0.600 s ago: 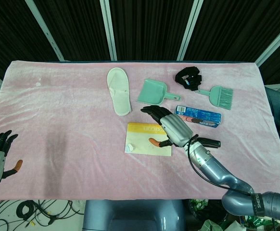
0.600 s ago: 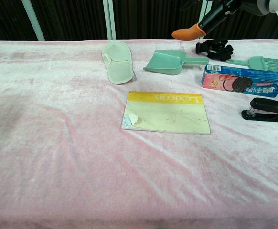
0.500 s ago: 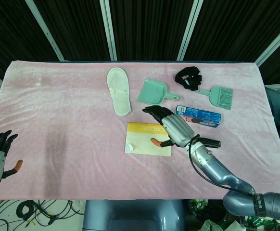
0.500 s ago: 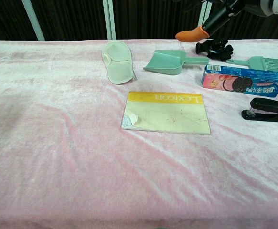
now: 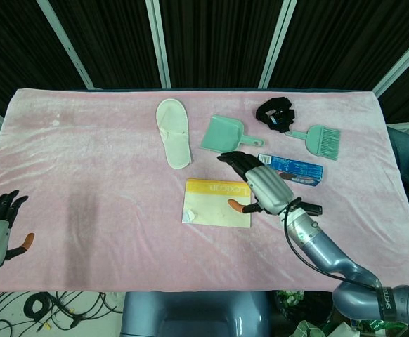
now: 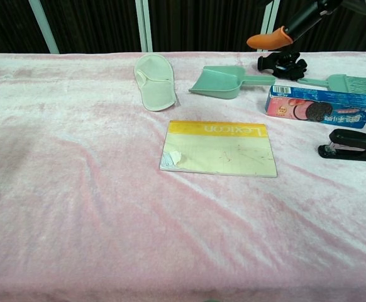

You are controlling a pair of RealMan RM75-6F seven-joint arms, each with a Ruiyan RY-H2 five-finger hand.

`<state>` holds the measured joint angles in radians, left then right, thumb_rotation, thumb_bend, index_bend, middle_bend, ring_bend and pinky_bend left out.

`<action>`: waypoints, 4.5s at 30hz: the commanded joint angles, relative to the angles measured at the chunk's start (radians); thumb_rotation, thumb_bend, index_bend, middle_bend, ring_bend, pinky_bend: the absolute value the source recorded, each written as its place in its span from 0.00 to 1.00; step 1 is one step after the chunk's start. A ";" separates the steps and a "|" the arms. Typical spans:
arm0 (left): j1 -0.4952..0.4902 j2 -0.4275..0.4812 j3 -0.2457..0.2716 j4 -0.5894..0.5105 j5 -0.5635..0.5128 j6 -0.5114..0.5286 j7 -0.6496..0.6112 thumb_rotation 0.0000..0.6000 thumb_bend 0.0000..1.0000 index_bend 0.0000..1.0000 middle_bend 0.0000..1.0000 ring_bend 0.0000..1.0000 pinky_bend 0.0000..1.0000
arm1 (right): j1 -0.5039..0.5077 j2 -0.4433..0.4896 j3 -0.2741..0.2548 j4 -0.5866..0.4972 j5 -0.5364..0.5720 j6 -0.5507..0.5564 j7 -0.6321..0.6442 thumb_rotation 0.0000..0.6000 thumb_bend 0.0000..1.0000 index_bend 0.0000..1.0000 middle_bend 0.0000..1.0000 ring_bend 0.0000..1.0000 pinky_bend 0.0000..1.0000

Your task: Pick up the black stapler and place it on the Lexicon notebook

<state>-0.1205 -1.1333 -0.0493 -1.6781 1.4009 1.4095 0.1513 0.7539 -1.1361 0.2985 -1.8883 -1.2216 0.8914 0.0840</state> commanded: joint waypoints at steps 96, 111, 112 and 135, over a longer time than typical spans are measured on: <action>-0.002 0.007 0.003 -0.023 -0.026 -0.016 0.020 1.00 0.32 0.11 0.03 0.00 0.00 | -0.205 -0.255 -0.183 0.505 0.089 0.080 -0.087 1.00 0.42 0.54 0.51 0.48 0.45; 0.002 -0.001 -0.002 -0.020 -0.021 0.001 0.016 1.00 0.32 0.11 0.03 0.00 0.00 | -0.067 -0.167 -0.100 0.217 0.195 -0.026 -0.284 1.00 0.41 0.55 0.51 0.49 0.46; 0.002 -0.001 -0.002 -0.020 -0.021 0.001 0.015 1.00 0.32 0.11 0.03 0.00 0.00 | -0.059 -0.174 -0.093 0.211 0.214 -0.027 -0.291 1.00 0.41 0.55 0.51 0.49 0.46; -0.004 0.012 -0.011 -0.027 -0.049 -0.020 -0.016 1.00 0.32 0.11 0.03 0.00 0.00 | 0.147 -0.548 -0.025 0.358 0.558 0.114 -0.560 1.00 0.41 0.56 0.51 0.49 0.46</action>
<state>-0.1243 -1.1206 -0.0599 -1.7042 1.3532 1.3895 0.1359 0.8974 -1.6789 0.2707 -1.5341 -0.6623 1.0026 -0.4789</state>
